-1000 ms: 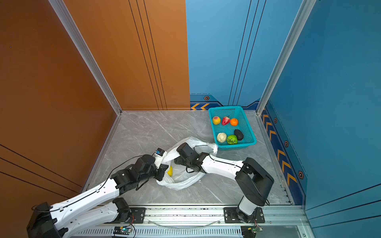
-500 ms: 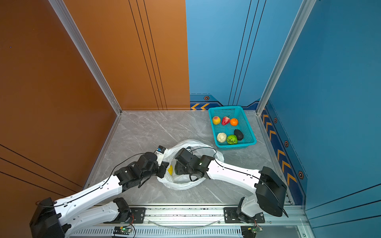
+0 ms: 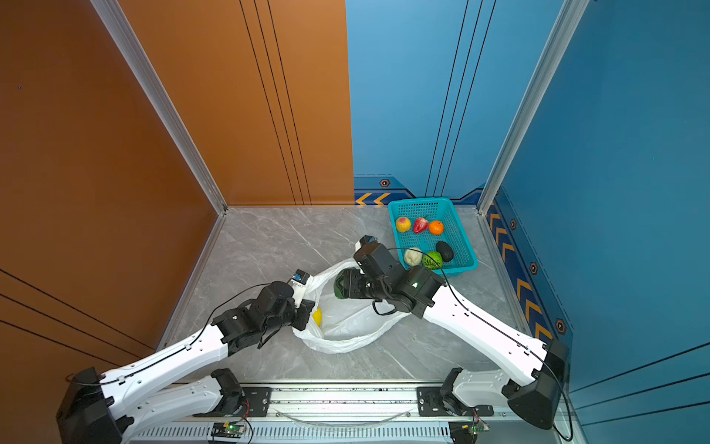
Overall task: Untie the knot of the plastic bag and take out the fruit
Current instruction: Pick up the fruit from the plastic bag, then place the fruit in the basket.
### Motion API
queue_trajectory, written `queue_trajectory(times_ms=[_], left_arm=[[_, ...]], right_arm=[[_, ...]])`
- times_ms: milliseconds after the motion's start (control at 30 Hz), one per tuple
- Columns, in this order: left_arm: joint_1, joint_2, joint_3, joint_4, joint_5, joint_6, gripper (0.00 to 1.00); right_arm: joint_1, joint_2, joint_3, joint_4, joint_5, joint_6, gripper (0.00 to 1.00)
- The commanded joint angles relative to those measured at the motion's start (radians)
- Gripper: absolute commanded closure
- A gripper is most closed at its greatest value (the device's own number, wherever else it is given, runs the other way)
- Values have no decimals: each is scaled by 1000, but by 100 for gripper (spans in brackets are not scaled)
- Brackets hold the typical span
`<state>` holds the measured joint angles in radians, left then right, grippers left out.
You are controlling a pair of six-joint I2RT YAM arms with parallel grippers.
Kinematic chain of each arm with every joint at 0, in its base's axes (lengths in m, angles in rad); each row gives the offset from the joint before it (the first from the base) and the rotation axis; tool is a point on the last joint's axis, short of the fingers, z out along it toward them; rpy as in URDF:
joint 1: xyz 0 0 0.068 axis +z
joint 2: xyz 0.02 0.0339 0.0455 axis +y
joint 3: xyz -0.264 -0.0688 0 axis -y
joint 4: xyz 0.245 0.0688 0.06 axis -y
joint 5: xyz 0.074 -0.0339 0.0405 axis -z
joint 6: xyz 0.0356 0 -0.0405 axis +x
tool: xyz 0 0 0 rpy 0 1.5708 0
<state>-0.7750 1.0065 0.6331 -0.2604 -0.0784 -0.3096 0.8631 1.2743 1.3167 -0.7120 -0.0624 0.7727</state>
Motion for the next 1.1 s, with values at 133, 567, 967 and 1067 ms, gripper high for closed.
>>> queue_trajectory(times_ms=[133, 567, 967, 1067], left_arm=[[12, 13, 41, -33, 12, 32, 100], [8, 44, 51, -41, 89, 65, 100], [4, -8, 24, -40, 217, 156, 100], [4, -31, 7, -46, 220, 168, 100]], right_arm=[[-256, -2, 116, -79, -139, -112, 61], [-742, 154, 43, 249, -157, -107, 61], [-835, 506, 143, 352, 41, -196, 61], [-846, 567, 161, 359, 50, -196, 59]])
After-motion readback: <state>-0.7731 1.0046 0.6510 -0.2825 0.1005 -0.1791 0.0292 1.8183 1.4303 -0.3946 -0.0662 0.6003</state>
